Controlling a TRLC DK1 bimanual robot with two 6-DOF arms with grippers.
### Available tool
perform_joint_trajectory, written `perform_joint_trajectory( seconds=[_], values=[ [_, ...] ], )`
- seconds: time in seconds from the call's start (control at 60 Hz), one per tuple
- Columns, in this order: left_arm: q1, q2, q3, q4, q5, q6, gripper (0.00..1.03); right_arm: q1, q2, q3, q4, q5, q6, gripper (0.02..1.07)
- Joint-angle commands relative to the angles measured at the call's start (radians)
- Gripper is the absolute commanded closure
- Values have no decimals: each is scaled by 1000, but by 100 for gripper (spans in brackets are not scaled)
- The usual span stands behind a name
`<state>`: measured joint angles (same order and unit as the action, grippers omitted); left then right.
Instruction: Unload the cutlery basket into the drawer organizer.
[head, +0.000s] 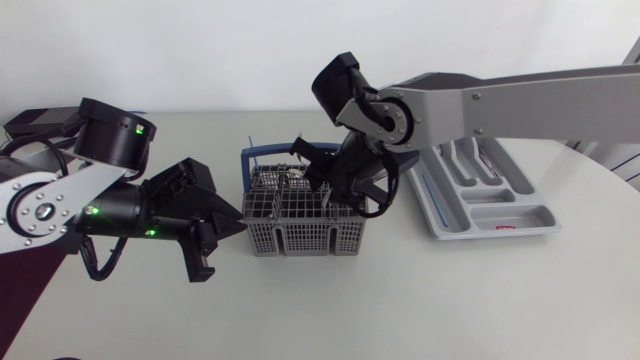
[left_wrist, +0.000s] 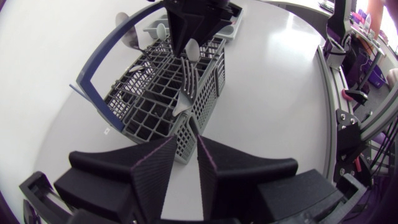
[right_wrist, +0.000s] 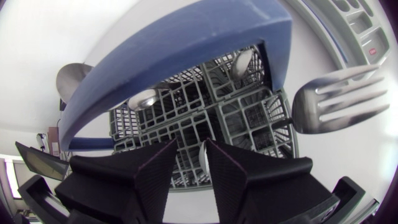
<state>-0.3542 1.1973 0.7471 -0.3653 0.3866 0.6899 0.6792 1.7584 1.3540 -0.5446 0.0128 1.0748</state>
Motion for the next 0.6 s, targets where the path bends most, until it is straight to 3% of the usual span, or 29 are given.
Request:
perform_joint_trajectory(
  seconds=[0.0, 0.133, 0.283, 0.583],
  values=[
    [4, 19, 31, 3, 3, 14, 63, 14, 7, -16, 28, 29, 40, 79],
    [1, 21, 29, 3, 3, 14, 63, 20, 3, -39, 60, 32, 37, 84],
    [1, 19, 28, 3, 3, 14, 63, 22, -27, -49, 75, 44, 30, 100],
    [-9, 22, 15, 6, 3, 14, 63, 19, -93, -84, 75, 26, -3, 101]
  ],
)
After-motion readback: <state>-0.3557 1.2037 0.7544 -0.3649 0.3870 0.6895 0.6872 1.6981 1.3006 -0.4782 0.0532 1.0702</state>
